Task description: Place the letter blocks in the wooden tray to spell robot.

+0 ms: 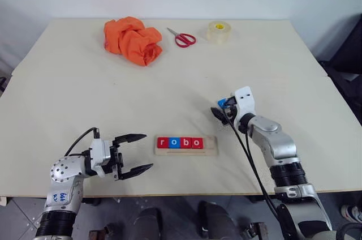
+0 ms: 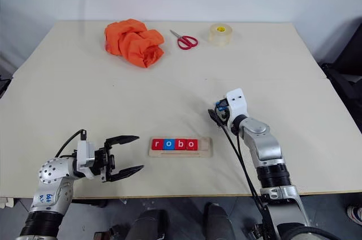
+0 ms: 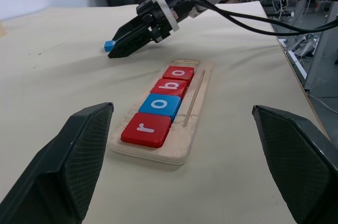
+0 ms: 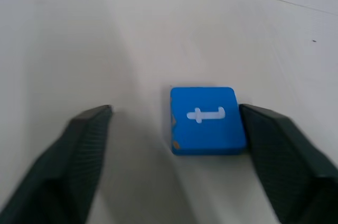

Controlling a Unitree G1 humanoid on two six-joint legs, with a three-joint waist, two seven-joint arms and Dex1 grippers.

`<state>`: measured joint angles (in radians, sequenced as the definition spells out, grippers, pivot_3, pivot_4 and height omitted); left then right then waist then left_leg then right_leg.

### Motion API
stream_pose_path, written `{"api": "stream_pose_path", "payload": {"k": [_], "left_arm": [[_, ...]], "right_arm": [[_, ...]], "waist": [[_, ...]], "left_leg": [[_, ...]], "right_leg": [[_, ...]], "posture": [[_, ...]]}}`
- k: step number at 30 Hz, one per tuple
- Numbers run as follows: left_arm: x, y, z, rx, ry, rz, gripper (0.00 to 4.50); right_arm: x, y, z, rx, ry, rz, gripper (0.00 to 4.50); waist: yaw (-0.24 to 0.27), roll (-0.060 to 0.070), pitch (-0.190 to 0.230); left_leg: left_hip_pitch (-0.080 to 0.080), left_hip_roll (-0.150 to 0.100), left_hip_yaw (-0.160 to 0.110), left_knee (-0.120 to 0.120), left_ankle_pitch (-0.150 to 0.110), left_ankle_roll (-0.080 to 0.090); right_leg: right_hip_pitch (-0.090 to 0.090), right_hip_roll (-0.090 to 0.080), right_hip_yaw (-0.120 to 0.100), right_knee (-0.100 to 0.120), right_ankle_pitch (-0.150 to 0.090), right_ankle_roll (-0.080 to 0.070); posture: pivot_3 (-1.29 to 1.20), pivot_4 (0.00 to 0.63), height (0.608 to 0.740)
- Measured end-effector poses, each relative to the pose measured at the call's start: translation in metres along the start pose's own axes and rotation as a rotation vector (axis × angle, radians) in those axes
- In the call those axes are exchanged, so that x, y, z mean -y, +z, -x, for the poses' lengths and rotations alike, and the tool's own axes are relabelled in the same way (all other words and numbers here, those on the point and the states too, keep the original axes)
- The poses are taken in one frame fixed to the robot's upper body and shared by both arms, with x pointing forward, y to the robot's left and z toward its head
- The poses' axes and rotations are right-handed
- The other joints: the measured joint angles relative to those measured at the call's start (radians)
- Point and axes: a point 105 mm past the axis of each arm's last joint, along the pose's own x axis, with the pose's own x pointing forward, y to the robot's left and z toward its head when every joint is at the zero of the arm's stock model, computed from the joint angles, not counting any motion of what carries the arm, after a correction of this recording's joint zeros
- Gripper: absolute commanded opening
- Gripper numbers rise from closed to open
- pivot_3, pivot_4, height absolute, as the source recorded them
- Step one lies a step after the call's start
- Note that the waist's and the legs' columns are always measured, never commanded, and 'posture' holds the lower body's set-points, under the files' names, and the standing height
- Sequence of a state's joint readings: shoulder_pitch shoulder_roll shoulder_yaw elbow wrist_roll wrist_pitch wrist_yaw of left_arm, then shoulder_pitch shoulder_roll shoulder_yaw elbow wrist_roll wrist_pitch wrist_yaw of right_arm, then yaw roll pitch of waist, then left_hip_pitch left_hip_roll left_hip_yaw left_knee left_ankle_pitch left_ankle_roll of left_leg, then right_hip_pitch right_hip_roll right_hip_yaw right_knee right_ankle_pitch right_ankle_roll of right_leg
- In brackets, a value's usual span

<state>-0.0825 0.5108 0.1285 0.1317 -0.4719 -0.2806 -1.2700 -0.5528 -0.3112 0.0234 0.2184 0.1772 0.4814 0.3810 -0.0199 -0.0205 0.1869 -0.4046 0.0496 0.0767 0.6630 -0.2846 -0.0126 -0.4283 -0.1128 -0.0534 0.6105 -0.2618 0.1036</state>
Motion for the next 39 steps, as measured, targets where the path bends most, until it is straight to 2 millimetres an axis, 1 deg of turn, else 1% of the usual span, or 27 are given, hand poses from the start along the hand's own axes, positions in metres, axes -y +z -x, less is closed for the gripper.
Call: {"api": "stream_pose_path", "payload": {"k": [4, 8, 10, 12, 17, 20, 21, 25, 27, 30, 31, 34, 36, 39], "left_arm": [[0.0, 0.0, 0.0, -0.001, -0.001, -0.001, 4.5], [0.0, 0.0, 0.0, -0.002, -0.006, -0.001, 4.5], [0.0, 0.001, -0.001, 0.0, -0.014, -0.004, 4.5], [0.0, 0.002, -0.001, 0.001, -0.026, -0.007, 4.5], [-0.006, 0.002, -0.007, 0.013, -0.062, -0.007, 4.5], [-0.008, 0.0, -0.01, 0.016, -0.09, 0.004, 4.5], [-0.008, 0.0, -0.01, 0.015, -0.093, 0.008, 4.5], [-0.014, 0.001, -0.016, 0.03, -0.118, 0.004, 4.5], [-0.016, 0.001, -0.017, 0.035, -0.124, 0.007, 4.5], [-0.017, -0.001, -0.02, 0.042, -0.134, 0.019, 4.5], [-0.017, -0.002, -0.02, 0.042, -0.134, 0.021, 4.5], [-0.016, -0.003, -0.02, 0.041, -0.136, 0.021, 4.5], [-0.016, -0.003, -0.019, 0.042, -0.137, 0.019, 4.5], [-0.015, -0.004, -0.019, 0.04, -0.135, 0.021, 4.5]], "right_arm": [[-0.002, 0.0, -0.002, 0.011, 0.002, -0.004, 1.49], [0.001, 0.0, 0.003, 0.011, -0.024, -0.011, 1.46], [0.005, -0.001, 0.011, 0.005, -0.051, -0.024, 1.46], [0.004, -0.003, 0.024, -0.001, -0.064, -0.032, 1.46], [-0.009, -0.002, 0.064, -0.016, -0.078, -0.061, 1.46], [-0.016, -0.013, 0.095, -0.063, -0.118, -0.082, 1.46], [-0.019, -0.017, 0.102, -0.084, -0.126, -0.09, 1.46], [-0.024, -0.02, 0.118, -0.107, -0.166, -0.13, 1.46], [-0.025, -0.023, 0.121, -0.114, -0.182, -0.142, 2.19], [-0.026, -0.024, 0.122, -0.11, -0.183, -0.147, 3.15], [-0.026, -0.024, 0.122, -0.107, -0.185, -0.146, 3.57], [-0.024, -0.026, 0.123, -0.111, -0.189, -0.147, 4.47], [-0.022, -0.028, 0.124, -0.123, -0.184, -0.131, 4.47], [-0.017, -0.026, 0.128, -0.145, -0.147, -0.058, 4.47]], "waist": [[-0.005, 0.0, 0.0], [-0.005, 0.0, 0.0], [-0.005, 0.0, 0.0], [-0.004, 0.001, 0.0], [-0.006, 0.001, 0.0], [-0.004, 0.001, 0.0], [-0.004, 0.001, 0.0], [-0.008, 0.001, 0.0], [-0.007, 0.001, 0.0], [-0.007, 0.001, 0.0], [-0.007, 0.001, 0.0], [-0.006, 0.001, 0.0], [-0.006, 0.001, 0.0], [-0.006, 0.001, 0.0]], "left_leg": [[0.0, 0.0, 0.0, 0.0, 0.0, 0.0], [0.0, 0.0, 0.0, 0.0, 0.0, 0.0], [-0.001, 0.0, 0.0, 0.0, 0.0, 0.0], [-0.001, 0.0, -0.001, -0.001, 0.0, 0.0], [-0.001, 0.0, 0.0, -0.001, 0.0, 0.0], [-0.001, 0.0, -0.001, -0.002, 0.0, 0.0], [-0.001, 0.0, -0.002, -0.002, 0.0, 0.0], [0.0, 0.0, -0.001, -0.002, 0.0, 0.0], [0.0, 0.0, -0.001, -0.002, 0.0, 0.0], [-0.001, 0.0, -0.001, -0.002, 0.0, 0.0], [-0.001, 0.0, -0.001, -0.002, 0.0, 0.0], [-0.001, 0.0, -0.001, -0.002, 0.0, 0.0], [-0.001, 0.0, -0.001, -0.002, 0.0, 0.0], [-0.001, -0.001, -0.001, -0.002, 0.0, 0.0]], "right_leg": [[0.0, -0.001, 0.0, 0.0, 0.0, 0.0], [0.0, -0.001, 0.0, 0.0, 0.0, 0.0], [0.0, -0.001, 0.0, -0.001, 0.0, 0.0], [0.0, -0.001, 0.0, -0.001, 0.0, 0.0], [-0.001, -0.001, 0.0, -0.002, 0.0, 0.0], [-0.001, -0.001, -0.001, -0.002, 0.0, -0.001], [0.0, 0.0, -0.001, -0.002, 0.0, -0.001], [0.0, 0.0, 0.0, -0.002, 0.0, 0.0], [0.0, 0.0, -0.001, -0.002, 0.0, 0.0], [0.0, 0.0, 0.0, -0.003, 0.0, 0.0], [0.0, 0.0, 0.0, -0.003, 0.0, 0.0], [0.0, 0.0, -0.001, -0.003, 0.0, 0.0], [0.0, 0.0, -0.001, -0.004, 0.0, 0.0], [0.0, 0.0, -0.001, -0.004, 0.0, 0.0]], "posture": [[0.0, 0.15, 0.74], [0.0, 0.15, 0.74], [0.0, 0.15, 0.74], [0.0, 0.15, 0.74], [0.0, 0.15, 0.74], [0.0, 0.15, 0.74], [0.0, 0.15, 0.74], [0.0, 0.15, 0.74], [0.0, 0.15, 0.74], [0.0, 0.15, 0.74], [0.0, 0.15, 0.74], [0.0, 0.15, 0.74], [0.0, 0.15, 0.74], [0.0, 0.15, 0.74]]}}
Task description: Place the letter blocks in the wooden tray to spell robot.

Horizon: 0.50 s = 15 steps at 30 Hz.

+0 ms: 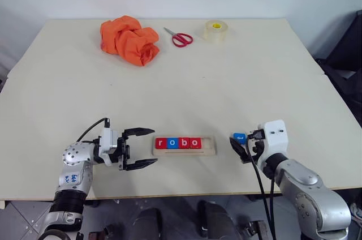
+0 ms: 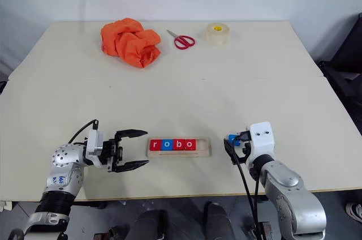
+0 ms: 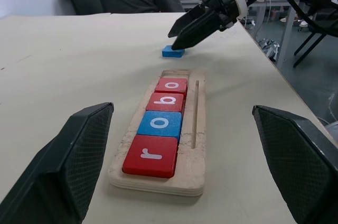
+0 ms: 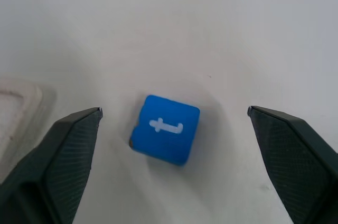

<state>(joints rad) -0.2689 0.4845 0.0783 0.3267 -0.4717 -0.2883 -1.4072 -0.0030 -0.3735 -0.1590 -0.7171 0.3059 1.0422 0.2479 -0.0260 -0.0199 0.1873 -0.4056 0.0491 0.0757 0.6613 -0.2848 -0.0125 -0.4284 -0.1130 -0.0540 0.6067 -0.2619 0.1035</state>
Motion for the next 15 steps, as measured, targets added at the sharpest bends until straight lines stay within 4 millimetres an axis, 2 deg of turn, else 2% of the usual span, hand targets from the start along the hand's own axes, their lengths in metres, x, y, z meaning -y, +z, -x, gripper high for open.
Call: {"api": "stream_pose_path", "payload": {"k": [6, 11, 15], "left_arm": [[0.004, -0.002, 0.001, -0.001, 0.017, 0.006, 4.5], [0.007, -0.002, -0.001, 0.008, 0.028, 0.002, 4.5], [0.009, -0.003, -0.001, 0.012, 0.047, 0.003, 4.5]], "right_arm": [[0.006, 0.006, 0.006, -0.058, 0.233, 0.273, 4.47], [0.014, 0.004, -0.003, -0.123, 0.43, 0.444, 4.47], [0.024, 0.004, -0.014, -0.149, 0.504, 0.522, 4.47]], "waist": [[0.0, 0.0, 0.0], [-0.001, 0.0, 0.0], [0.001, 0.0, 0.0]], "left_leg": [[0.0, 0.0, 0.0, 0.0, 0.0, 0.0], [0.0, 0.0, 0.0, 0.0, 0.0, 0.0], [0.0, 0.0, 0.0, 0.0, 0.0, 0.0]], "right_leg": [[0.001, 0.0, 0.0, -0.002, 0.0, 0.0], [0.001, 0.001, 0.0, -0.002, 0.0, 0.001], [0.001, 0.001, 0.0, -0.002, 0.0, 0.001]], "posture": [[0.0, 0.15, 0.74], [0.0, 0.15, 0.74], [0.0, 0.15, 0.74]]}}
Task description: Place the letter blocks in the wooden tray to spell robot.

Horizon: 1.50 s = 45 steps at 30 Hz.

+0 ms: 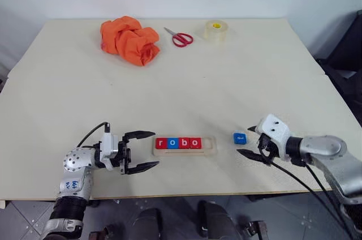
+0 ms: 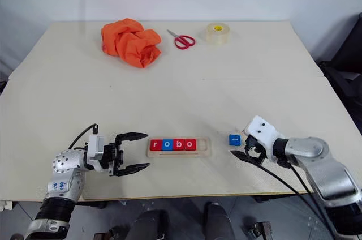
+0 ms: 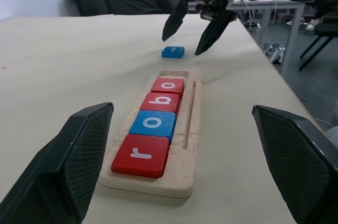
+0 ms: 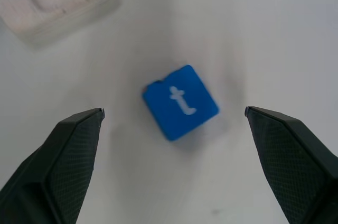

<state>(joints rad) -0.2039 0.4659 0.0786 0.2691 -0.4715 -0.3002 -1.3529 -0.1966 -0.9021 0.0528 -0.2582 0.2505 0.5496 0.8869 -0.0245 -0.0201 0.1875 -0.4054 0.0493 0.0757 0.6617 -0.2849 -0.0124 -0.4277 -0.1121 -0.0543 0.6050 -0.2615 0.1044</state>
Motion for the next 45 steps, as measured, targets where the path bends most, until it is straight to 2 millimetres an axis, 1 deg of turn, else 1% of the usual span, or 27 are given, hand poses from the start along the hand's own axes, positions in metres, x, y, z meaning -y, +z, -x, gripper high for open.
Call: {"api": "stream_pose_path", "payload": {"k": [3, 6, 8, 13, 14, 16, 20, 24, 28, 32, 34, 38, 42, 45], "left_arm": [[0.003, -0.001, 0.001, -0.002, 0.014, 0.003, 4.5], [0.005, -0.001, 0.002, -0.003, 0.03, 0.003, 4.5], [0.008, -0.002, 0.003, -0.006, 0.036, 0.008, 4.5], [0.007, 0.0, 0.002, -0.005, 0.048, 0.001, 4.5], [0.007, 0.0, 0.002, -0.005, 0.05, -0.001, 4.5], [0.008, 0.0, 0.002, -0.006, 0.051, 0.001, 4.5], [0.006, 0.0, 0.002, -0.005, 0.048, -0.001, 4.5], [0.002, 0.003, -0.004, 0.007, 0.026, -0.013, 4.5], [-0.003, 0.003, -0.008, 0.014, -0.003, -0.013, 4.5], [-0.006, 0.003, -0.009, 0.014, -0.024, -0.01, 4.5], [-0.007, 0.003, -0.009, 0.015, -0.038, -0.011, 4.5], [-0.006, 0.002, -0.008, 0.01, -0.054, -0.004, 4.5], [-0.006, 0.002, -0.007, 0.005, -0.056, -0.001, 4.5], [-0.006, 0.002, -0.006, -0.001, -0.058, -0.002, 4.5]], "right_arm": [[0.009, 0.0, -0.006, 0.0, 0.059, 0.043, 4.47], [0.013, 0.001, -0.008, 0.0, 0.1, 0.061, 3.94], [0.012, 0.0, -0.01, 0.007, 0.128, 0.066, 3.29], [0.009, 0.003, -0.015, 0.02, 0.144, 0.075, 1.61], [0.008, 0.003, -0.015, 0.019, 0.135, 0.069, 1.47], [0.007, 0.003, -0.015, 0.027, 0.104, 0.042, 1.47], [-0.002, 0.004, -0.016, 0.053, -0.011, -0.09, 1.47], [-0.014, 0.008, -0.018, 0.068, -0.122, -0.244, 1.47], [-0.024, 0.01, -0.014, 0.059, -0.242, -0.376, 1.47], [-0.027, 0.007, -0.01, 0.034, -0.376, -0.486, 1.47], [-0.029, 0.009, -0.008, 0.032, -0.441, -0.531, 1.47], [-0.036, 0.018, -0.005, 0.046, -0.496, -0.57, 1.47], [-0.038, 0.02, -0.004, 0.043, -0.514, -0.585, 2.92], [-0.043, 0.025, 0.0, 0.054, -0.507, -0.577, 3.96]], "waist": [[-0.003, 0.0, 0.0], [-0.001, 0.0, 0.0], [0.0, 0.0, 0.0], [-0.002, 0.0, 0.0], [-0.002, -0.001, 0.0], [-0.002, -0.001, -0.001], [-0.003, -0.002, -0.001], [0.0, -0.001, -0.001], [0.005, -0.001, -0.001], [0.006, -0.001, -0.001], [0.005, -0.001, -0.001], [0.002, -0.001, -0.001], [0.0, -0.001, -0.001], [0.0, -0.001, -0.001]], "left_leg": [[0.0, 0.0, 0.001, 0.001, 0.0, 0.0], [0.001, 0.0, 0.001, 0.001, 0.0, 0.0], [0.001, 0.0, 0.001, 0.001, 0.0, 0.0], [0.001, 0.0, 0.001, 0.002, 0.0, 0.0], [0.002, 0.0, 0.001, 0.002, 0.0, 0.0], [0.002, 0.001, 0.001, 0.002, 0.0, 0.0], [0.002, 0.001, 0.001, 0.002, 0.0, -0.001], [0.001, 0.001, 0.001, 0.002, 0.0, -0.001], [0.0, 0.0, 0.001, 0.002, 0.0, 0.0], [0.0, 0.0, 0.001, 0.002, 0.0, 0.0], [0.0, 0.0, 0.0, 0.001, 0.0, 0.0], [0.0, 0.0, 0.0, 0.001, 0.0, 0.0], [0.0, 0.0, 0.0, 0.001, 0.0, 0.0], [0.0, 0.0, 0.0, 0.001, 0.0, 0.0]], "right_leg": [[0.0, 0.0, 0.001, 0.0, 0.0, 0.001], [0.001, 0.0, 0.001, 0.001, 0.001, 0.001], [0.001, -0.001, 0.001, 0.001, 0.001, 0.001], [0.001, -0.001, 0.001, 0.001, 0.001, 0.0], [0.001, -0.001, 0.001, 0.002, 0.001, 0.0], [0.001, -0.001, 0.001, 0.002, 0.001, 0.0], [0.001, -0.001, 0.001, 0.002, 0.001, 0.0], [0.0, -0.001, 0.001, 0.003, 0.001, -0.001], [0.0, -0.002, 0.001, 0.003, 0.001, -0.001], [-0.001, -0.002, 0.001, 0.002, 0.001, -0.001], [-0.001, -0.001, 0.001, 0.002, 0.001, -0.001], [-0.001, -0.001, 0.001, 0.002, 0.001, -0.001], [-0.001, -0.001, 0.001, 0.002, 0.001, -0.001], [-0.001, -0.001, 0.001, 0.002, 0.001, -0.001]], "posture": [[0.0, 0.15, 0.74], [0.0, 0.15, 0.74], [0.0, 0.15, 0.74], [0.0, 0.15, 0.74], [0.0, 0.15, 0.74], [0.0, 0.15, 0.74], [0.0, 0.15, 0.74], [0.0, 0.15, 0.74], [0.0, 0.15, 0.74], [0.0, 0.15, 0.74], [0.0, 0.15, 0.74], [0.0, 0.15, 0.74], [0.0, 0.15, 0.74], [0.0, 0.15, 0.74]]}}
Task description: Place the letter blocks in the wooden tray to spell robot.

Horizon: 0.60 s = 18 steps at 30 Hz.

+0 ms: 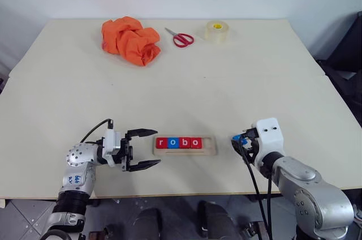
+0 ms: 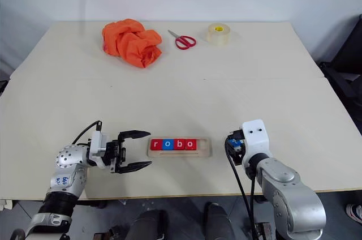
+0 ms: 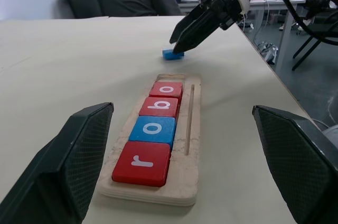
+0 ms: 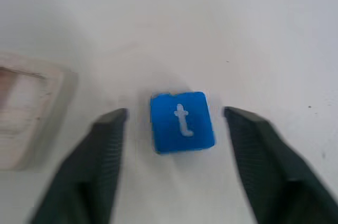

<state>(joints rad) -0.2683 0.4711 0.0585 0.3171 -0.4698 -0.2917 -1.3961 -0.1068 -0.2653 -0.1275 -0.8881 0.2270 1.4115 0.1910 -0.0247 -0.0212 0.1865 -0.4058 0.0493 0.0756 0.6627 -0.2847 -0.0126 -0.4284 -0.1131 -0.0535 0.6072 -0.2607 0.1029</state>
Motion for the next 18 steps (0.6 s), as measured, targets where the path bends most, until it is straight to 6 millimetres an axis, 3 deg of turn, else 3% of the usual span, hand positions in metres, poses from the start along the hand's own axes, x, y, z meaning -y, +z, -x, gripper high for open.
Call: {"api": "stream_pose_path", "payload": {"k": [2, 10, 15, 18], "left_arm": [[0.0, 0.0, 0.0, 0.0, -0.001, 0.0, 4.5], [0.0, 0.0, -0.004, 0.016, 0.007, 0.003, 4.5], [0.0, -0.001, -0.004, 0.019, 0.015, 0.003, 4.5], [0.002, -0.002, -0.004, 0.019, 0.027, 0.007, 4.5]], "right_arm": [[-0.001, 0.0, 0.002, -0.002, 0.006, 0.007, 4.48], [-0.005, 0.004, 0.009, -0.021, 0.185, 0.162, 4.48], [0.022, 0.012, 0.013, -0.063, 0.316, 0.412, 4.48], [0.032, 0.007, 0.004, -0.086, 0.408, 0.487, 4.48]], "waist": [[0.0, 0.0, 0.0], [0.0, 0.001, 0.0], [0.001, 0.0, 0.0], [-0.002, 0.0, 0.0]], "left_leg": [[0.0, 0.0, 0.0, 0.0, 0.0, 0.0], [0.0, 0.0, 0.0, 0.0, 0.0, 0.0], [0.0, 0.0, -0.001, 0.0, 0.0, 0.001], [0.0, 0.0, 0.0, -0.001, 0.0, 0.001]], "right_leg": [[0.0, 0.0, 0.0, 0.0, 0.0, 0.0], [0.001, 0.0, 0.0, -0.001, 0.0, 0.0], [0.002, 0.001, -0.001, -0.005, 0.001, 0.001], [0.002, 0.001, -0.001, -0.005, 0.001, 0.001]], "posture": [[0.0, 0.15, 0.74], [0.0, 0.15, 0.74], [0.0, 0.15, 0.74], [0.0, 0.15, 0.74]]}}
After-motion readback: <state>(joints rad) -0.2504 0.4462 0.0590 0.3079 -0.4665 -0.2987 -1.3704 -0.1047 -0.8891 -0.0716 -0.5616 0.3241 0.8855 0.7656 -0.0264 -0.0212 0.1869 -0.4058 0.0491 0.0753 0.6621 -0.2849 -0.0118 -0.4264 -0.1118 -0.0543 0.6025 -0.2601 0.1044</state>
